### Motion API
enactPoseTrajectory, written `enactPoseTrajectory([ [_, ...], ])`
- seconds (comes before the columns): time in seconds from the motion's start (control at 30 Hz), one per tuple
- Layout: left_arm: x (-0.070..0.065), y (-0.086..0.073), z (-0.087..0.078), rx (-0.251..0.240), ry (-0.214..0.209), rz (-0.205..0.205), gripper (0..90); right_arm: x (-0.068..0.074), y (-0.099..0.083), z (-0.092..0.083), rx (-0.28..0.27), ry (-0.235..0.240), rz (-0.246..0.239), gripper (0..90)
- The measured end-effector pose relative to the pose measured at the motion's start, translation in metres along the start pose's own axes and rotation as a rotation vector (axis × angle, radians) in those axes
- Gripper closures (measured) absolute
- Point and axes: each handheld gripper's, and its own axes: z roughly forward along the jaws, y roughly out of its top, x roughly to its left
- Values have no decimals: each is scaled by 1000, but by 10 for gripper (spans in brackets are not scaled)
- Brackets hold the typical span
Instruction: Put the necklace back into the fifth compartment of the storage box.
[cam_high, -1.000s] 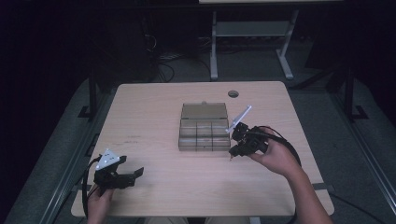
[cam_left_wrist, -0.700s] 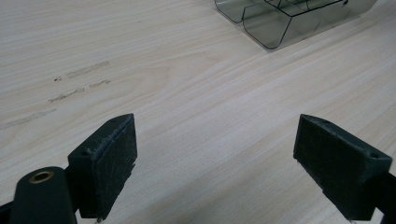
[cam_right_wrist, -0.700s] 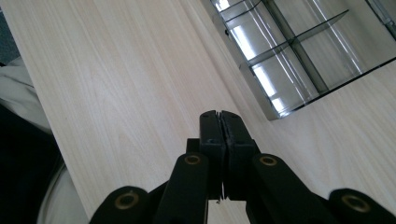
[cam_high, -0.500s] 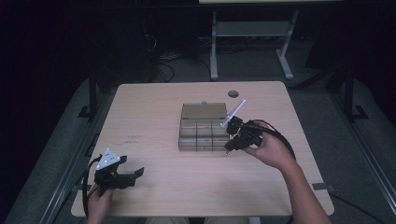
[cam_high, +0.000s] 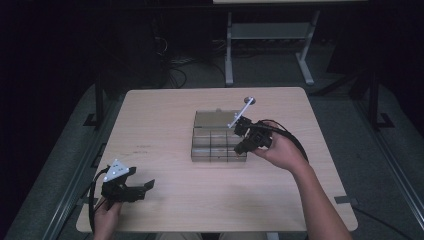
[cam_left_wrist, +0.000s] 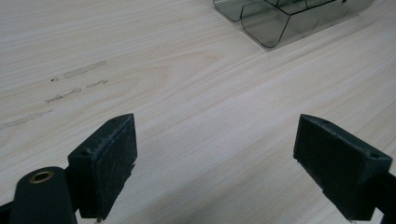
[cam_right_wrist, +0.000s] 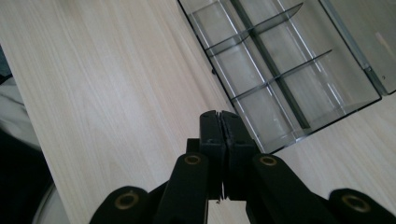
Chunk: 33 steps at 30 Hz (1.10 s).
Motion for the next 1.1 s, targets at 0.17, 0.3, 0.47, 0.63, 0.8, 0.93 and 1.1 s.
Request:
enactPoseTrajectory([
  [0.17,1,0,-1,-6,1,-7,131,-4,9,1,-5,0,3,880],
  [0.3,1,0,-1,-2,0,-6,131,-6,20,7,1,1,-3,880],
  [0.47,-1,0,0,3,-5,7,131,-9,28,15,1,15,1,880],
  [0.63,-1,0,0,0,-4,2,131,-12,35,18,4,16,0,880],
  [0.8,-1,0,0,-3,-4,-4,131,-15,43,22,10,16,-1,880],
  [0.93,-1,1,0,4,-6,11,131,-18,47,27,17,20,6,880],
  [1.1,0,1,-1,1,-3,3,131,-20,49,34,31,23,12,880],
])
